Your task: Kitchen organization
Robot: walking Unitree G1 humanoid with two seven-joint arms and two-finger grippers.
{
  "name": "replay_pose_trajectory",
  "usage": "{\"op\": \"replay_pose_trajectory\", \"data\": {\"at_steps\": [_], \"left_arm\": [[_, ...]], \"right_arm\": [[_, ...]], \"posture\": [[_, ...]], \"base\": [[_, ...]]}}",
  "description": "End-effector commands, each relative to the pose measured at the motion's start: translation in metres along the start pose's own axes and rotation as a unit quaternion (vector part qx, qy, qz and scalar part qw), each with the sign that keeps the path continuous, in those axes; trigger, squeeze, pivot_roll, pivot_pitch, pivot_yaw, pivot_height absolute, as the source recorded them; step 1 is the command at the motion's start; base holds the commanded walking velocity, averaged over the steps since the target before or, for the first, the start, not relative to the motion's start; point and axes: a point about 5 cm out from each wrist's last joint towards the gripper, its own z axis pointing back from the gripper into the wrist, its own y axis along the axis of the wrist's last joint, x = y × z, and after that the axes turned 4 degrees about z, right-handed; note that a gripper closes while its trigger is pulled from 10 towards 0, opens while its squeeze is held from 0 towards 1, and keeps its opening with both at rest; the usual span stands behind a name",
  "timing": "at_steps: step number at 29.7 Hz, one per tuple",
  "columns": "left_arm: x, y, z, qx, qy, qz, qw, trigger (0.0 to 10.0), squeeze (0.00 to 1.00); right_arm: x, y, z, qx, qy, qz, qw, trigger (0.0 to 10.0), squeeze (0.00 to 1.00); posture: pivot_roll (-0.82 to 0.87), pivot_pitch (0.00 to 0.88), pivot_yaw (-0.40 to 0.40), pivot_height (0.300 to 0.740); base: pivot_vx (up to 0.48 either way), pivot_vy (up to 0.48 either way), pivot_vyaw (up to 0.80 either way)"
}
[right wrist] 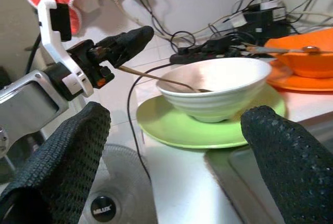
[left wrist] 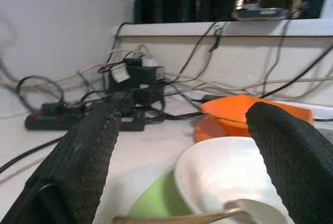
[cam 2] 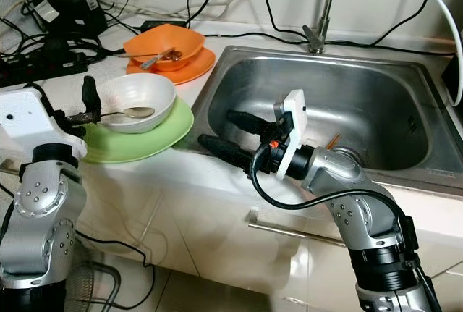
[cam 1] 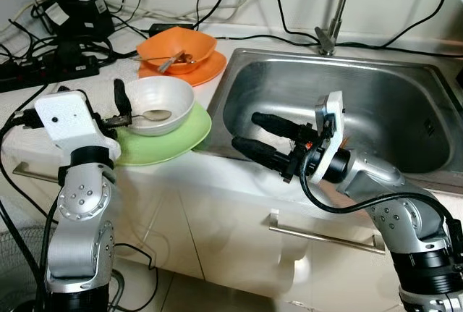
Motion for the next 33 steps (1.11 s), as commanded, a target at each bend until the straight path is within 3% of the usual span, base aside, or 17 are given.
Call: {"op": "replay_pose_trajectory", "data": {"at_steps": [1,5,10,14,23,27,28,29,30,33], "left_arm": [[-0.008,-0.005,0.0,-0.018,0.036,0.007,0.999,10.0,0.0],[-0.011,-0.008,0.0,-0.027,0.048,0.016,0.998,10.0,0.0],[-0.014,-0.023,0.0,-0.077,0.074,0.072,0.992,10.0,0.0],[-0.009,-0.038,-0.002,-0.122,0.056,0.121,0.983,10.0,0.0],[0.003,-0.039,-0.006,-0.125,0.019,0.177,0.976,10.0,0.0],[0.011,-0.036,-0.009,-0.116,-0.001,0.224,0.968,10.0,0.0],[0.012,-0.035,-0.009,-0.112,-0.003,0.234,0.966,8.6,0.0],[0.013,-0.034,-0.009,-0.109,-0.002,0.249,0.962,1.7,0.0],[0.013,-0.033,-0.009,-0.107,-0.001,0.257,0.96,0.0,0.0],[0.013,-0.032,-0.008,-0.107,0.0,0.267,0.958,0.0,0.0]], "right_arm": [[-0.005,0.0,0.0,-0.006,0.016,0.0,1.0,10.0,0.0],[-0.007,-0.003,0.002,-0.015,0.02,0.001,1.0,10.0,0.0],[-0.01,-0.004,0.001,-0.018,0.028,-0.002,0.999,10.0,0.0],[-0.015,-0.006,0.003,-0.032,0.05,-0.002,0.998,10.0,0.0],[-0.015,-0.007,0.006,-0.041,0.05,0.003,0.998,10.0,0.0],[-0.017,-0.008,0.006,-0.042,0.051,0.004,0.998,10.0,0.0],[-0.017,-0.008,0.006,-0.043,0.051,0.003,0.998,10.0,0.0],[-0.017,-0.009,0.006,-0.043,0.052,0.003,0.998,10.0,0.0],[-0.017,-0.009,0.006,-0.043,0.052,0.003,0.998,10.0,0.0],[-0.017,-0.009,0.005,-0.043,0.052,0.002,0.998,10.0,0.0]], "posture": [[-0.04,0.011,0.065,0.74],[-0.04,0.012,0.066,0.74],[-0.04,0.012,0.068,0.74],[-0.05,0.011,0.068,0.74],[-0.06,0.01,0.073,0.74],[-0.06,0.01,0.073,0.74],[-0.06,0.01,0.072,0.74],[-0.06,0.01,0.072,0.74],[-0.06,0.01,0.072,0.74],[-0.06,0.01,0.071,0.74]], "base": [[0.0,0.0,0.0],[0.0,0.0,0.0],[0.0,0.0,0.0],[0.0,0.0,0.0],[0.0,0.0,0.0],[0.0,0.0,0.0],[0.0,0.0,0.0],[0.0,0.0,0.0],[0.0,0.0,0.0],[0.0,0.0,0.0]]}}
